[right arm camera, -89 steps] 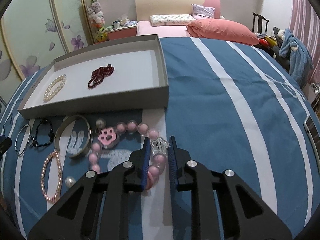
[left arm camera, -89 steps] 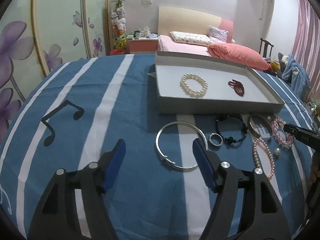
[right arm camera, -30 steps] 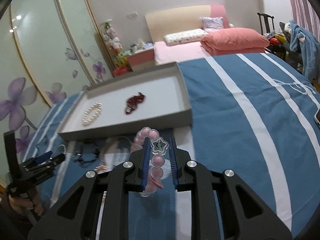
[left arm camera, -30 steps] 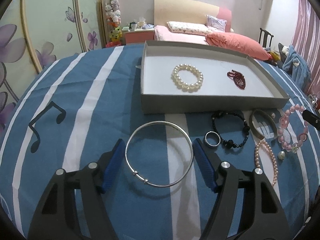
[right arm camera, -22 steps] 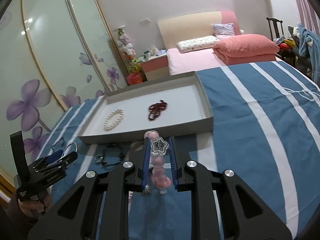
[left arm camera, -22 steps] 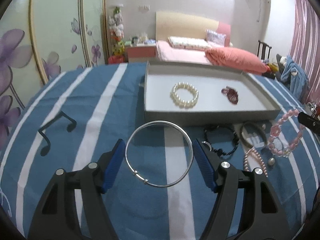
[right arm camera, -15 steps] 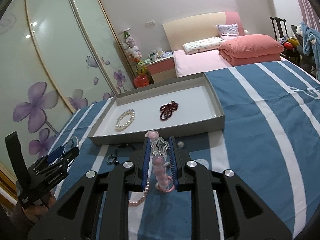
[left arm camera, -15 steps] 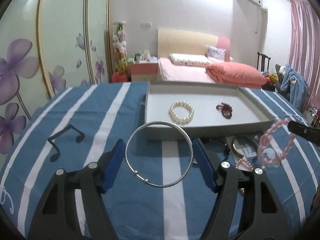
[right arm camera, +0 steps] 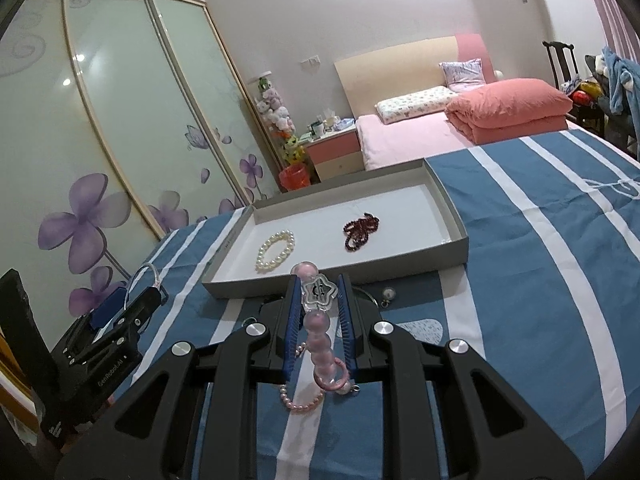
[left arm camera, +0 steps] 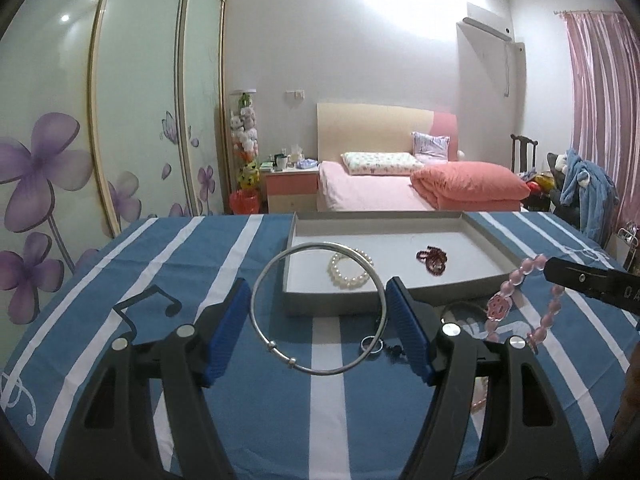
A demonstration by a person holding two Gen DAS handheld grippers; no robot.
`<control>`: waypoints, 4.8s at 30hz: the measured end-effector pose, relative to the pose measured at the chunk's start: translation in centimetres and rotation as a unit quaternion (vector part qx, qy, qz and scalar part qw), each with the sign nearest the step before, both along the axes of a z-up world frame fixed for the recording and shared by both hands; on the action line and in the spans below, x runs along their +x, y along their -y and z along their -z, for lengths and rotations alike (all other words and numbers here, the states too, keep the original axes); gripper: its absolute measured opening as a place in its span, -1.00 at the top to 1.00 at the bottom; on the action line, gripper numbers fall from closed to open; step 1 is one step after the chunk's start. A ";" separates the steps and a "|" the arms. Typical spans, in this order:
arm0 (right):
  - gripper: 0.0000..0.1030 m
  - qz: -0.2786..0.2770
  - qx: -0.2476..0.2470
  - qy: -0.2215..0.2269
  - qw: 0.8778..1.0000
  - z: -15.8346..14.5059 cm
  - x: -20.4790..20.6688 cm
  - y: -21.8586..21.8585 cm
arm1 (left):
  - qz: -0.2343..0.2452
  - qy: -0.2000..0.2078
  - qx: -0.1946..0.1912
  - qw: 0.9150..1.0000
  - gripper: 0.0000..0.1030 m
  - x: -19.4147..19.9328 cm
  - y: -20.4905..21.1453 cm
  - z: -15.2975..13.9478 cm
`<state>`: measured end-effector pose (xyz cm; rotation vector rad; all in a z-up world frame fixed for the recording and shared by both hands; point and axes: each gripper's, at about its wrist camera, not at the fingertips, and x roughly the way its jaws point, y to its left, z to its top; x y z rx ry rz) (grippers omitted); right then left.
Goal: Organize jewelry
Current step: 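Lift the pink bracelet and silver bangle and carry both over the gray tray, then open both tools to release the pink bracelet and bangle into the tray, then move the right tool to the single pearl pendant and close around it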
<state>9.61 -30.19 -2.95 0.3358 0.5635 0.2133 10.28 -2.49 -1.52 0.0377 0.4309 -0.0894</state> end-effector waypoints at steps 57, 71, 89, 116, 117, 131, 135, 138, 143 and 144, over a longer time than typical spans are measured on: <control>0.62 0.072 -0.066 0.153 0.983 -5.7 2.3 -1.5 | -0.029 0.092 -0.007 0.995 -0.32 3.6 1.7 -4.4; 0.62 0.072 -0.070 0.113 0.989 -4.1 7.7 -1.2 | -0.031 0.063 -0.002 0.998 -0.32 9.5 2.5 -2.9; 0.62 0.037 -0.037 -0.003 0.999 0.5 14.5 -1.6 | -0.003 -0.016 0.002 1.000 -0.32 16.5 4.5 1.3; 0.25 0.058 -0.052 -0.010 0.997 -0.3 9.8 0.5 | -0.049 -0.008 -0.017 0.999 -0.34 11.6 -0.4 -0.6; 0.25 0.051 -0.059 -0.015 0.997 -0.1 9.2 0.4 | -0.047 -0.014 -0.016 0.999 -0.34 10.8 -0.8 -0.5; 0.25 -0.085 -0.134 -0.136 0.978 5.5 1.6 -1.7 | -0.002 -0.110 0.019 0.994 -0.34 5.5 -3.6 3.3; 0.28 -0.108 -0.153 -0.144 0.972 6.3 0.7 -2.7 | 0.007 -0.130 0.023 0.991 -0.34 5.2 -3.4 4.1; 0.34 -0.117 -0.163 -0.145 0.969 6.6 0.6 -3.5 | 0.012 -0.134 0.028 0.991 -0.34 4.9 -3.1 4.3; 0.51 -0.117 -0.181 -0.143 0.966 6.8 0.8 -4.3 | 0.019 -0.138 0.032 0.990 -0.34 4.7 -2.4 4.4; 0.51 -0.118 -0.182 -0.143 0.966 6.9 0.8 -4.4 | 0.021 -0.139 0.033 0.990 -0.34 4.6 -2.3 4.5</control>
